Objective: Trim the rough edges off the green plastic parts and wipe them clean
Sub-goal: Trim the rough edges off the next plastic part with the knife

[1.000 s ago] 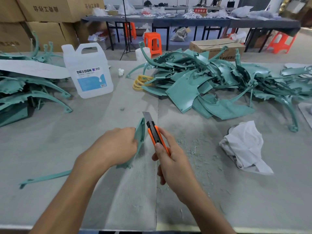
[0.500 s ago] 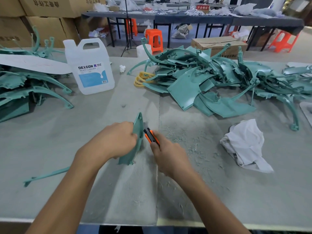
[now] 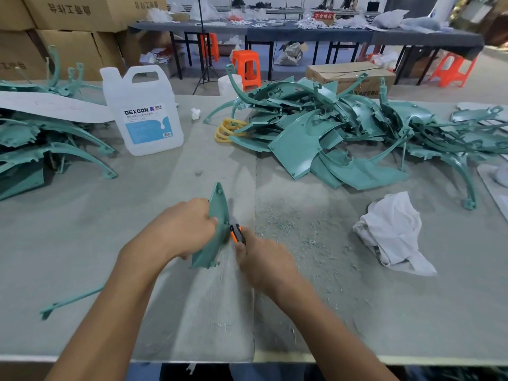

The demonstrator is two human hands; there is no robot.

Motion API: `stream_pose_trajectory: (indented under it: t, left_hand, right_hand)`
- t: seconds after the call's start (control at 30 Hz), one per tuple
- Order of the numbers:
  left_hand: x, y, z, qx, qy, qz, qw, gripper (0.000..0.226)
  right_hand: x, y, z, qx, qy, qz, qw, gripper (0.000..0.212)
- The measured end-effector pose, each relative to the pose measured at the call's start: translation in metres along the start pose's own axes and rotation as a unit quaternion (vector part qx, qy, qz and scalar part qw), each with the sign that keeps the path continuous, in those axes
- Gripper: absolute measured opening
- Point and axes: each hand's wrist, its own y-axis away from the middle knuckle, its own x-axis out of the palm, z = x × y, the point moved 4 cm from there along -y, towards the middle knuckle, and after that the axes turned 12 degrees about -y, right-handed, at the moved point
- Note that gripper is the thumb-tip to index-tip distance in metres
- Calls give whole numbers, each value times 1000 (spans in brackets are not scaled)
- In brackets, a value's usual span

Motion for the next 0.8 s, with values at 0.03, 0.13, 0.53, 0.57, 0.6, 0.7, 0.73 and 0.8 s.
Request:
stream_pose_trajectory:
  t: [0.03,0.13,0.53,0.57,0.6,0.7,0.73,0.8]
  left_hand:
    - [0,0,0,0,-2,0,1000,19]
    - [0,1,3,0,-1,-1,1000,20]
    - [1,0,2,-2,14,4,1000,20]
    - [2,0,2,-3,13,3,1000,20]
    - [2,-1,3,-5,13,0,1000,20]
    - [2,-1,5,-16,28,-1,999,21]
    - [3,0,6,-19,33,-1,999,22]
    - [3,0,8,-20,39,1,999,23]
  right_hand:
    - [-3,1,0,-3,-2,5,1000,34]
    - [-19,8,2,-6,-44,-9,999,36]
    - [-39,34,51,-107,-162,-99,976,44]
    - [-37,33,50,-106,-157,-103,977,45]
    - [-33,32,50,-104,-145,-108,978,46]
    - [-17,24,42,-77,-99,-94,988,46]
    - [-12,22,36,-60,-85,-80,991,45]
    - [-3,20,22,-27,-43,-58,997,43]
